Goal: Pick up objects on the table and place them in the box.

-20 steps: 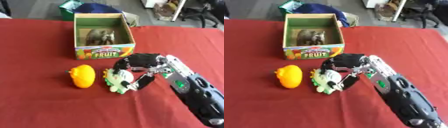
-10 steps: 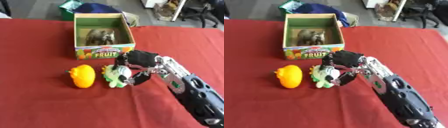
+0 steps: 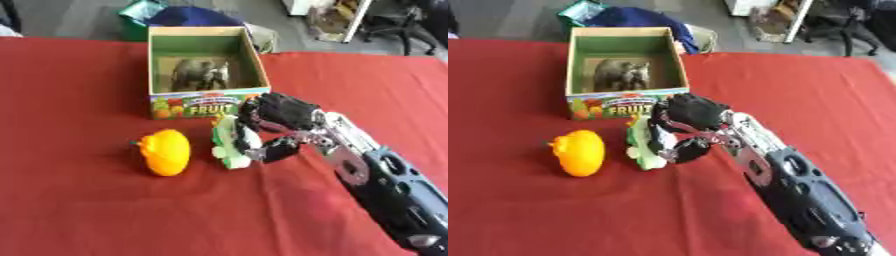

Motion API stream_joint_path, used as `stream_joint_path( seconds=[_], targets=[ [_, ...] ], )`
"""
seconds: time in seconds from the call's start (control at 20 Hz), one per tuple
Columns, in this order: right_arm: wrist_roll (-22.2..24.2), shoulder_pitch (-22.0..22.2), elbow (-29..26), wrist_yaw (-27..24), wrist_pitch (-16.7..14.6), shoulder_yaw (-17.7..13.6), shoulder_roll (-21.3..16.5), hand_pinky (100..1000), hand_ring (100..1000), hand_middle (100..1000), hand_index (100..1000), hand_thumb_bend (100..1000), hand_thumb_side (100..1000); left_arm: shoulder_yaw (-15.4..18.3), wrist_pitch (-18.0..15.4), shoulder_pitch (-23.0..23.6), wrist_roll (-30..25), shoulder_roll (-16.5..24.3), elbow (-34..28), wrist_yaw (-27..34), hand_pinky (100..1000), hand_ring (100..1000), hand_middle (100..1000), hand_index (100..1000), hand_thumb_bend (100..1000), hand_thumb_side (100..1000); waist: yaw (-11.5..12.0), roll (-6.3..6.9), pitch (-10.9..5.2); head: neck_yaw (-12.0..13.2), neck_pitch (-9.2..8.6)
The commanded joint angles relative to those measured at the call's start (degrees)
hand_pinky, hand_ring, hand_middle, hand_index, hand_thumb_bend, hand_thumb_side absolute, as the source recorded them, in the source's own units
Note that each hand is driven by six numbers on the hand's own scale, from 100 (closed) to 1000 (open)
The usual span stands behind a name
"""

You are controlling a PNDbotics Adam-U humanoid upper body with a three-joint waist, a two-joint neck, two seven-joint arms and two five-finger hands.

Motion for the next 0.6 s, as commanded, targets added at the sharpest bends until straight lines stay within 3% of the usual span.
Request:
stream_joint_path(
  seconds=[0.05, 0.15, 0.2, 0.25, 0.3, 0.6],
  targets=[
    [-0.06, -1.03, -0.24, -0.65, 0.14, -0.71, -0.99, 323, 173, 197, 311, 100, 214, 0.48, -0.15, -0.43, -0.15, 0.61, -0.57, 0.01, 633, 604, 538, 637, 208, 576, -0.02, 0.31, -0.97, -0.20, 0.29],
    [2.31, -1.01, 0.10, -0.09, 0.08, -0.59, -1.09, 448, 357, 358, 465, 100, 280, 0.48, -0.15, -0.45, -0.15, 0.62, -0.57, 0.01, 633, 605, 538, 637, 208, 576, -0.01, 0.30, -0.97, -0.23, 0.28],
    [4.30, -0.99, 0.29, 0.39, -0.08, -0.49, -1.13, 482, 418, 424, 529, 100, 311, 0.47, -0.15, -0.46, -0.16, 0.62, -0.58, 0.01, 633, 605, 538, 637, 208, 576, 0.01, 0.29, -0.96, -0.26, 0.28],
    [6.29, -0.98, 0.35, 0.67, -0.32, -0.48, -1.09, 486, 428, 434, 539, 100, 321, 0.46, -0.15, -0.46, -0.18, 0.62, -0.58, 0.01, 633, 605, 538, 637, 208, 576, 0.02, 0.28, -0.96, -0.27, 0.30],
    [7.96, -0.94, 0.29, 0.73, -0.56, -0.52, -1.07, 534, 511, 512, 614, 100, 375, 0.46, -0.15, -0.46, -0.18, 0.62, -0.59, 0.01, 633, 605, 538, 637, 208, 576, 0.03, 0.28, -0.95, -0.26, 0.31],
    [13.10, -0.89, -0.49, -0.69, -1.38, -0.98, -1.00, 596, 620, 638, 746, 100, 428, 0.48, -0.14, -0.49, -0.18, 0.62, -0.61, -0.01, 633, 606, 537, 637, 208, 576, 0.06, 0.26, -0.94, -0.26, 0.31]
  ],
)
